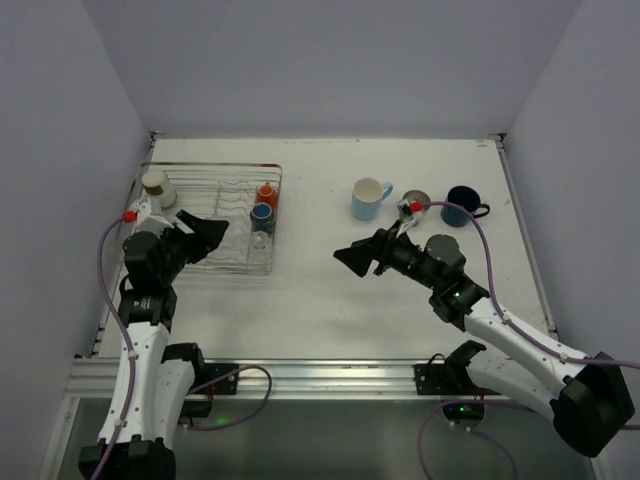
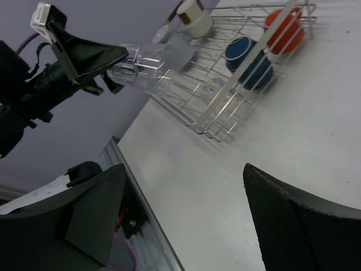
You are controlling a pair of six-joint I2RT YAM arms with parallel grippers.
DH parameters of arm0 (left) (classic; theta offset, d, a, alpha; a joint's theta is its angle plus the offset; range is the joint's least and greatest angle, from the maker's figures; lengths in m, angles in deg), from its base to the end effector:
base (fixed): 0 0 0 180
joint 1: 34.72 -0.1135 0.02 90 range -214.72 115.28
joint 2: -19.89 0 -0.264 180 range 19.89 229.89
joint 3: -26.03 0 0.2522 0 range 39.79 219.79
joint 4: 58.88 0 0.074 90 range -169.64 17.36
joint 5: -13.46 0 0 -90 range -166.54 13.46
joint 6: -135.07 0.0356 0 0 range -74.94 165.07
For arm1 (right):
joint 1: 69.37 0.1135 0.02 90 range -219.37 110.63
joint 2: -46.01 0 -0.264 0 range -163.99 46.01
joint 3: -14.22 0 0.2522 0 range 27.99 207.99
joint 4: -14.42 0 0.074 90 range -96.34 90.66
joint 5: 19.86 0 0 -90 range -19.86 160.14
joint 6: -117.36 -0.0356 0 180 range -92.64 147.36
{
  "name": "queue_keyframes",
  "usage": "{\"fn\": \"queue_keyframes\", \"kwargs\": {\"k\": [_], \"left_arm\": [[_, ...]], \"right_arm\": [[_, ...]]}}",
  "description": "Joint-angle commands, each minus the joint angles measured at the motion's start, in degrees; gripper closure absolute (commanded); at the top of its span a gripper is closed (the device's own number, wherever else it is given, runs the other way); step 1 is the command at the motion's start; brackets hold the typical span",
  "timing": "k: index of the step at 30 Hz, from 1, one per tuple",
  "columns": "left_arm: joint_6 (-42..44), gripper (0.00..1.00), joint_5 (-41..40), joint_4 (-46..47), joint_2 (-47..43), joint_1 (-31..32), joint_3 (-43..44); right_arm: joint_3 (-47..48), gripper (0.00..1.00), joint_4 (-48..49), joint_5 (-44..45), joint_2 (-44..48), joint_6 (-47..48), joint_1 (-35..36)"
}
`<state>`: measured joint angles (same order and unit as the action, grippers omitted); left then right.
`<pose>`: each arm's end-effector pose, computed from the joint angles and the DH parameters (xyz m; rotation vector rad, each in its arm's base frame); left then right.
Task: Unload the cups from the dish rack
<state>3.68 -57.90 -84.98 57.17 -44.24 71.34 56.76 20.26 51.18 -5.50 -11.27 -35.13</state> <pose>0.1617 0.0156 0.2752 -0.6168 1.8260 -0.6833 0.1690 0.1290 0.2749 -0.2096 1.7609 1.2203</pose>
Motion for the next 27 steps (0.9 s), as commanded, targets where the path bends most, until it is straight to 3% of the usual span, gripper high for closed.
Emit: {"fn": "queue_keyframes", "kwargs": {"k": [1,5,11,22,26,27], "left_arm": [[-11.3,0.64,13.0,15.9,-1.5,5.6,-1.6],[-17.7,0.64,15.0,28.4,-2.5,12.8,-4.9],[-21.7,0.63,15.6,38.7,-2.7,17.9,-9.7],[-22.4,0.63,14.2,47.2,2.1,23.6,-13.3],[-22.3,0.59,13.9,50.0,4.1,26.0,-13.1],[-22.0,0.54,14.1,50.0,4.4,26.3,-12.9]], "right_arm": [[0.0,0.13,14.7,-1.3,-3.5,-5.6,4.8],[3.0,0.13,23.0,-3.3,-13.0,-8.6,7.5],[8.2,0.15,27.4,-7.1,-19.1,-10.1,8.8],[13.1,0.25,30.0,-8.9,-25.8,-10.8,10.7],[14.1,0.43,33.2,-9.8,-28.1,-13.1,11.1],[13.9,0.58,35.1,-9.9,-28.3,-14.0,11.1]]}}
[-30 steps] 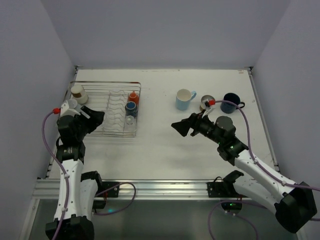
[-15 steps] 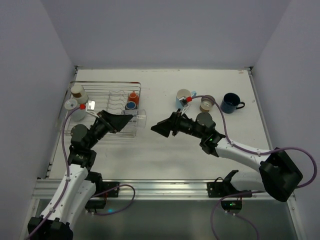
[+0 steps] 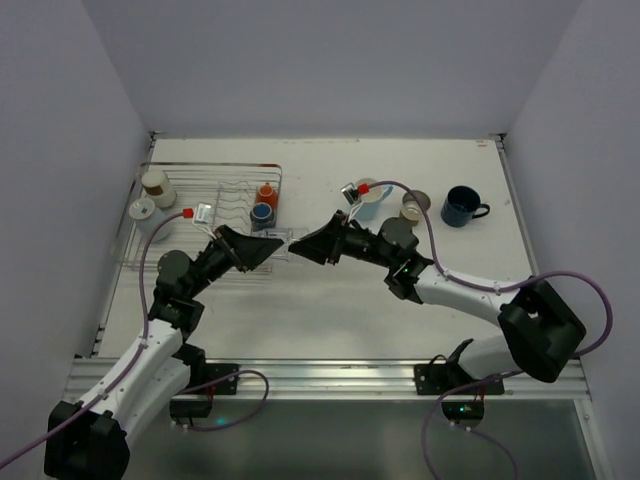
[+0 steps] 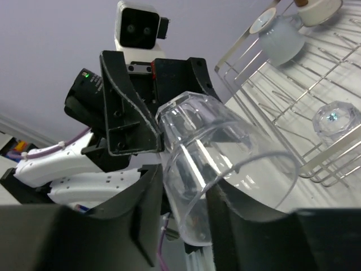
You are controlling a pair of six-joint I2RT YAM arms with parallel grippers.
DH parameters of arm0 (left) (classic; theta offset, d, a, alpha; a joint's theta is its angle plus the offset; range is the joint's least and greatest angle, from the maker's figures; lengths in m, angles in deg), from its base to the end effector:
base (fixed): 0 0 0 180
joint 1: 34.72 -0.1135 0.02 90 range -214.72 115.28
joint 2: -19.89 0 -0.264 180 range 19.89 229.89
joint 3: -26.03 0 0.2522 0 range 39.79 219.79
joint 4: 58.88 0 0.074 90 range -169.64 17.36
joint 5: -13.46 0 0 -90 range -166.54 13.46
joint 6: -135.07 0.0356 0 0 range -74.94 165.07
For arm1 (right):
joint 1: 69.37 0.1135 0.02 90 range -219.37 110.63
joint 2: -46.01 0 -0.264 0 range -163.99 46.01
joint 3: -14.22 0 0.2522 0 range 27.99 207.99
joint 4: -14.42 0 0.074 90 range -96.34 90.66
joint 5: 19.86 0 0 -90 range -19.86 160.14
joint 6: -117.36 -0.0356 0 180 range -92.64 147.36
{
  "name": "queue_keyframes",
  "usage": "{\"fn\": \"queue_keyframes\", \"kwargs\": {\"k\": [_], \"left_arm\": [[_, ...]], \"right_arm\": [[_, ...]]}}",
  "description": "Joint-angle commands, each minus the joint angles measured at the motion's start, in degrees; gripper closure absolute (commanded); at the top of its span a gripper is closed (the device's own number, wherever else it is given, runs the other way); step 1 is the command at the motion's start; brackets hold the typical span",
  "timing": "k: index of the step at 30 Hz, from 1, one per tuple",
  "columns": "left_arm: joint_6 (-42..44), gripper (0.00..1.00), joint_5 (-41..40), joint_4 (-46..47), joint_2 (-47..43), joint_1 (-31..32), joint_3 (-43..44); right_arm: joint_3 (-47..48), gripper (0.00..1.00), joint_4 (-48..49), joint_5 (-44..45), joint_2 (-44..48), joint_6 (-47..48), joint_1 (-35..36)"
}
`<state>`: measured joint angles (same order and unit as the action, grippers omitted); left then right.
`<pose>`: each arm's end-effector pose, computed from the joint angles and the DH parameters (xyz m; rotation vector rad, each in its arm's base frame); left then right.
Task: Unload the cups from the dish rack
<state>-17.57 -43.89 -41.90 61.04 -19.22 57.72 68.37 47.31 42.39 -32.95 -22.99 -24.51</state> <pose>0.1616 -0.0648 0.2594 -0.1469 1.6475 -1.4846 0.2030 0.2254 0.2816 -0.3844 1.6468 1.6546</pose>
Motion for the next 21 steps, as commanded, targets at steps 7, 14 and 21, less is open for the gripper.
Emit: {"fn": "queue_keyframes", "kwargs": {"k": [7,14,21], "left_arm": [[5.7,0.02,-4.0,-4.3,-2.4,1.5,3.1],[33.1,0.00,-17.5,-39.7,-5.2,1.5,19.9],[43.9,0.00,-37.4,-54.4,-7.6,1.5,23.5]], "right_arm": [[-1.2,1.00,3.9,2.8,3.2,0.3,0.5],[10.1,1.00,-37.2,16.3,8.9,19.0,0.1],[32.5,1.00,-74.1,33.2,-8.4,35.8,-1.3]]}}
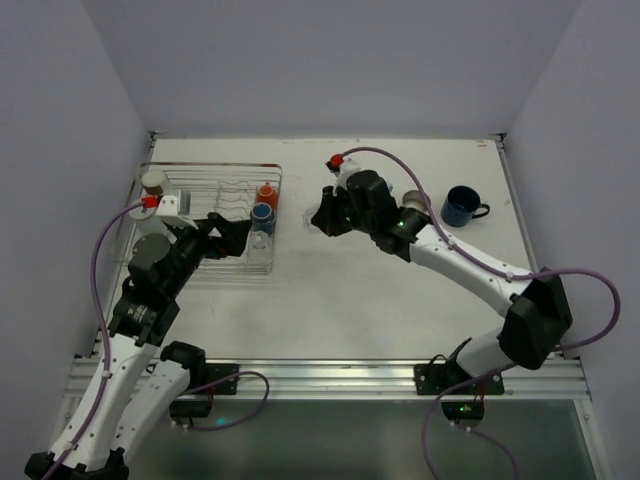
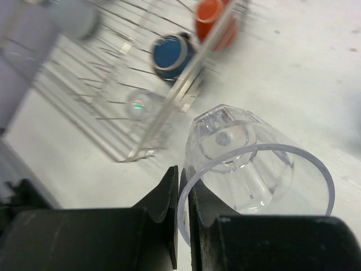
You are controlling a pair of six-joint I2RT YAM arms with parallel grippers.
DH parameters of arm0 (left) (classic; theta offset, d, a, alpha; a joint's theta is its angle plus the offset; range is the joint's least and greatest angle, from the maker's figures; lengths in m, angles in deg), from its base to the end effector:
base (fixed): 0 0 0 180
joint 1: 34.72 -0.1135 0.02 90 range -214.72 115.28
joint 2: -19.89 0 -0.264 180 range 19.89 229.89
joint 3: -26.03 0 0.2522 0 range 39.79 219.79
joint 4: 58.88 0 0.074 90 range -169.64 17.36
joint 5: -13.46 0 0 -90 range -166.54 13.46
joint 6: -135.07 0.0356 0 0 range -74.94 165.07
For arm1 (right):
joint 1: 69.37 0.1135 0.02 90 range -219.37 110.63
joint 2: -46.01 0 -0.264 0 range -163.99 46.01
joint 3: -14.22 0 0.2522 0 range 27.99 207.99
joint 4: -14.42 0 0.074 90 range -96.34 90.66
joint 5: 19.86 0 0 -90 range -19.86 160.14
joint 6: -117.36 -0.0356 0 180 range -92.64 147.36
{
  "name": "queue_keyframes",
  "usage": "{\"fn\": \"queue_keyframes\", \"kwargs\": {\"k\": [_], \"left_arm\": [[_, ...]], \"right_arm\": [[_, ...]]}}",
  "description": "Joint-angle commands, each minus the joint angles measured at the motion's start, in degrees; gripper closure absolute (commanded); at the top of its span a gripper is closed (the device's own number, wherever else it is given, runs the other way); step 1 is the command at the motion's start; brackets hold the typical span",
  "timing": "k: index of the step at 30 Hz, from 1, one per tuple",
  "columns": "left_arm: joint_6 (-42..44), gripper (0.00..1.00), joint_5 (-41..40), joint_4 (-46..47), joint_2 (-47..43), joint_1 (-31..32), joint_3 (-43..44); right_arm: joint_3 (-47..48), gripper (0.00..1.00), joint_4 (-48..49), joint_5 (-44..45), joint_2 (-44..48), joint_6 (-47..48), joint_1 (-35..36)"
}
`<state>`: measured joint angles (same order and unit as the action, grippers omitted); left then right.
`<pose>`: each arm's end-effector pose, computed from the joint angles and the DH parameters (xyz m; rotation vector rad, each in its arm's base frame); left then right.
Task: Unload the cups from the dish rack
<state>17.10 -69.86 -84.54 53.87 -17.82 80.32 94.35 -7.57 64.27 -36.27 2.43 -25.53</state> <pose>0.1390 -0.0465 0.3384 -0.0744 1.7084 -0.6856 0.2401 0.2356 0.3209 -0.4132 2.0575 0.8559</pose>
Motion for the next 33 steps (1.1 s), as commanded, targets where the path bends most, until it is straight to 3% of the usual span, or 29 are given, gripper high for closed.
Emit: {"fn": "queue_keyframes", "kwargs": {"k": [1,10,18,23,25,33], "left_arm": [[9.5,0.00,-13.4,-12.1,-1.1,0.1,0.3],[11.4,0.00,-17.7,-10.4,-1.6,0.1,-2.6],[10.8,0.00,-20.9,-10.8,-0.4,-0.1,-2.2],[9.3,0.00,-22.1,-11.5,2.2,-0.6,-0.6],[8.9,0.00,-22.3,-11.7,4.0,-1.1,0.2],[5.0,0.00,-27.4,-8.5,12.8,-3.9,4.6]], "right_arm": [[9.6,1.00,-20.0,12.4,-9.1,11.4,-0.3],[24.7,1.00,-25.8,17.7,-25.7,17.5,-0.2],[28.3,0.97,-28.4,16.5,-33.9,17.4,0.0],[28.0,0.59,-28.4,16.9,-32.9,16.7,0.2],[27.4,0.54,-27.5,16.9,-30.9,16.5,0.1],[22.7,0.14,-22.1,9.1,-17.1,14.1,0.3]]}}
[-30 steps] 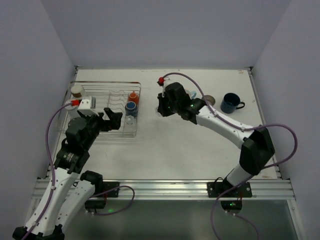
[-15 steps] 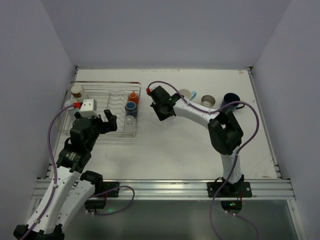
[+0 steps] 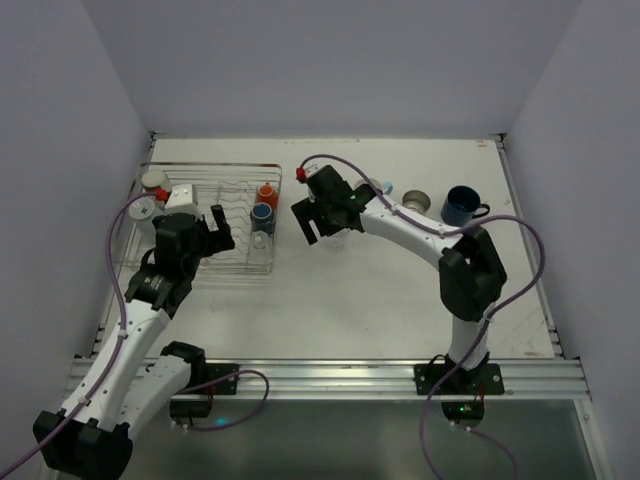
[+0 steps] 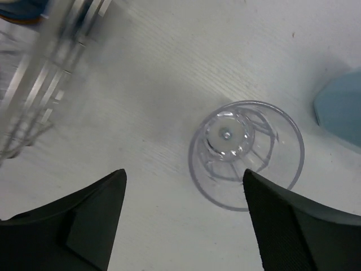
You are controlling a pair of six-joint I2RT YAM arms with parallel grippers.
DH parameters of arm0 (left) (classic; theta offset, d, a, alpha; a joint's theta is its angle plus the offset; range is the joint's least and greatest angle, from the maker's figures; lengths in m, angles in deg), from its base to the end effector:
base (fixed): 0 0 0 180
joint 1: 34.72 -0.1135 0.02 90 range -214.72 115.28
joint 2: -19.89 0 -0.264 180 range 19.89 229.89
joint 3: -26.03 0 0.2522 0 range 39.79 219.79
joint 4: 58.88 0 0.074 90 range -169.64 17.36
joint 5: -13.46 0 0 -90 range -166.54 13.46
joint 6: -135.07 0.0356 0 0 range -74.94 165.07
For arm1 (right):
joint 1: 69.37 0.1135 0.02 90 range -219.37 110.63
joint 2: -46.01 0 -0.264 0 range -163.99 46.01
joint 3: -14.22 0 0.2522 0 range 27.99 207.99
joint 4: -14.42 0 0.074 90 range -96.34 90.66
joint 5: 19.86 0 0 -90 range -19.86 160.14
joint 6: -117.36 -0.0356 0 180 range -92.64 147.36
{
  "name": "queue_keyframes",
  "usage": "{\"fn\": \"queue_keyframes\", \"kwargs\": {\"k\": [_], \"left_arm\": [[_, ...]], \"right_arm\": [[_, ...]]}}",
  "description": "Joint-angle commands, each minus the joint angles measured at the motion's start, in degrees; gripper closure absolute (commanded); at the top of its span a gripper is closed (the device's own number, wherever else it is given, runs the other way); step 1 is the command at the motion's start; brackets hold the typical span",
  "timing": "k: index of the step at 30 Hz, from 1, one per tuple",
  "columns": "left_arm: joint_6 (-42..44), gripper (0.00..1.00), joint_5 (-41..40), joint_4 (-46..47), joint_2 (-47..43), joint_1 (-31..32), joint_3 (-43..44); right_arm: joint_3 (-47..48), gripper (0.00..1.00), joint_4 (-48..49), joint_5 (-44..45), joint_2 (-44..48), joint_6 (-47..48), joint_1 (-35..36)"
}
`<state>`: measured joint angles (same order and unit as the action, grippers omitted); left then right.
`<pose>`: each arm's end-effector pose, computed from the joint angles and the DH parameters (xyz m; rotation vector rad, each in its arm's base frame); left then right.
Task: Unload the cups from the dish rack
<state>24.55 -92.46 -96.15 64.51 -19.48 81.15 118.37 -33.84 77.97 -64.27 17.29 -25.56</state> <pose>0.1731 -0.0370 0.2961 -0.2658 2.0030 -0.1126 0.3107 0.2913 0.2454 -0.6782 2.4273 0.2129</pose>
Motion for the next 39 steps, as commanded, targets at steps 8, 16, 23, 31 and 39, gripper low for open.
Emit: {"fn": "queue_keyframes", "kwargs": {"k": [8,16,23,31,39], "left_arm": [[-6.7,0.00,-4.2,7.7,12.8,-18.5,7.3],[-5.0,0.00,-11.3,10.9,25.2,-24.6,13.3],[0.6,0.00,-7.9,9.6,36.9,-29.0,19.1],[3.3,0.00,-7.6,6.0,46.7,-30.2,27.6],[3.3,0.00,-8.1,5.4,52.2,-31.4,30.6]], "right_arm": [[-25.9,0.02,21.0,-15.6,35.1,-6.7,0.3],[-37.2,0.03,27.3,-18.7,44.1,-8.2,0.3],[-39.0,0.02,29.8,-21.4,44.5,-8.9,0.4],[-39.4,0.02,30.5,-23.3,43.9,-9.2,0.6],[-39.6,0.02,30.5,-23.0,43.7,-8.7,0.7]]}}
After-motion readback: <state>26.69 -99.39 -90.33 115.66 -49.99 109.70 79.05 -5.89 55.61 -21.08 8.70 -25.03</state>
